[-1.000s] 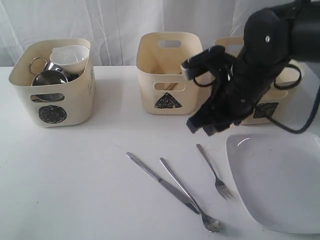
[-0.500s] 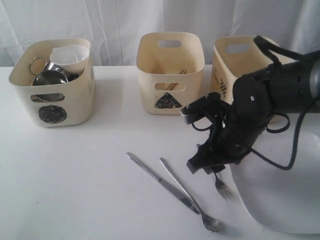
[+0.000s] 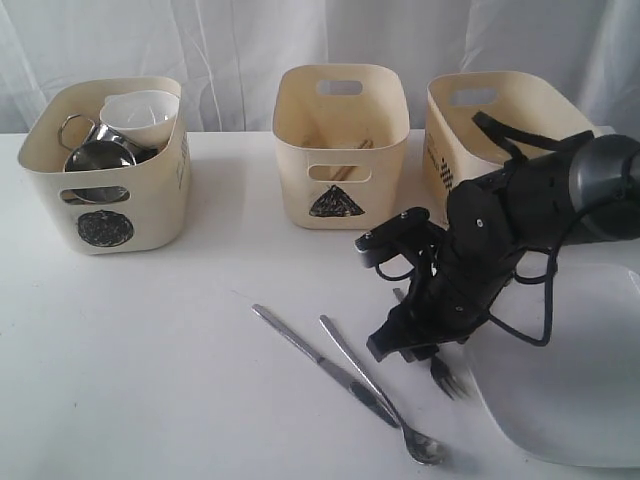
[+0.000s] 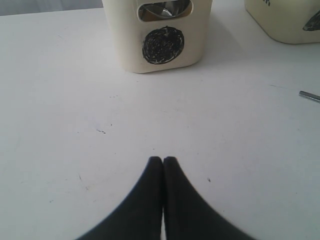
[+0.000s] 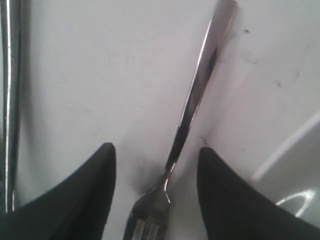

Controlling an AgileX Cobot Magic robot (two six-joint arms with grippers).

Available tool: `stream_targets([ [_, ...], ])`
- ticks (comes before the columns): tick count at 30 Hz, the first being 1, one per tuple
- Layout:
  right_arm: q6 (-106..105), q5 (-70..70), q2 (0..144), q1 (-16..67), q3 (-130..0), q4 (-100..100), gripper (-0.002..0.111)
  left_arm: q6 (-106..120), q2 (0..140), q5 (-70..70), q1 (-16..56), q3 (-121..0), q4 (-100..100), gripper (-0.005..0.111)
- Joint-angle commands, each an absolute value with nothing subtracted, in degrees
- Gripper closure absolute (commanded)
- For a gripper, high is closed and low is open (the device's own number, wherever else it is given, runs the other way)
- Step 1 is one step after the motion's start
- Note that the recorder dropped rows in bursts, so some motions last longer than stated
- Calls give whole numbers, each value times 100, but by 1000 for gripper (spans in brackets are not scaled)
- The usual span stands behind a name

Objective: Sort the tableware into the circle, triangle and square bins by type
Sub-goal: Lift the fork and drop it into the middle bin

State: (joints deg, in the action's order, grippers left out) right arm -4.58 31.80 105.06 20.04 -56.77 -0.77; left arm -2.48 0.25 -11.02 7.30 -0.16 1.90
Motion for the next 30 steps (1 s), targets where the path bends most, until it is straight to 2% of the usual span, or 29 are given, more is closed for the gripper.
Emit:
stream_targets([
  [1, -463, 3039, 10647, 2024, -5657, -89, 64, -282, 0, -1110, 713, 0, 248, 107],
  [3, -463, 3041, 10669, 2024, -5657, -32, 73, -282, 0, -1110, 713, 0, 248, 107],
  [8, -463, 2943, 10617, 2024, -5657, 207, 107, -282, 0, -1110, 713, 0, 248, 107],
  [16, -415, 2589, 9799, 2024, -5657, 1088, 108, -282, 0, -1110, 713, 0, 248, 107],
  [23, 230, 1250, 8556, 1998, -5657, 1112, 108, -282, 0, -1110, 713, 0, 248, 107],
  [27, 735, 149, 8551, 1832, -5892, 1112, 108, -282, 0, -1110, 713, 0, 248, 107],
  [30, 923, 0, 9008, 1627, -6459, 1112, 108, -282, 0, -1110, 713, 0, 248, 107],
])
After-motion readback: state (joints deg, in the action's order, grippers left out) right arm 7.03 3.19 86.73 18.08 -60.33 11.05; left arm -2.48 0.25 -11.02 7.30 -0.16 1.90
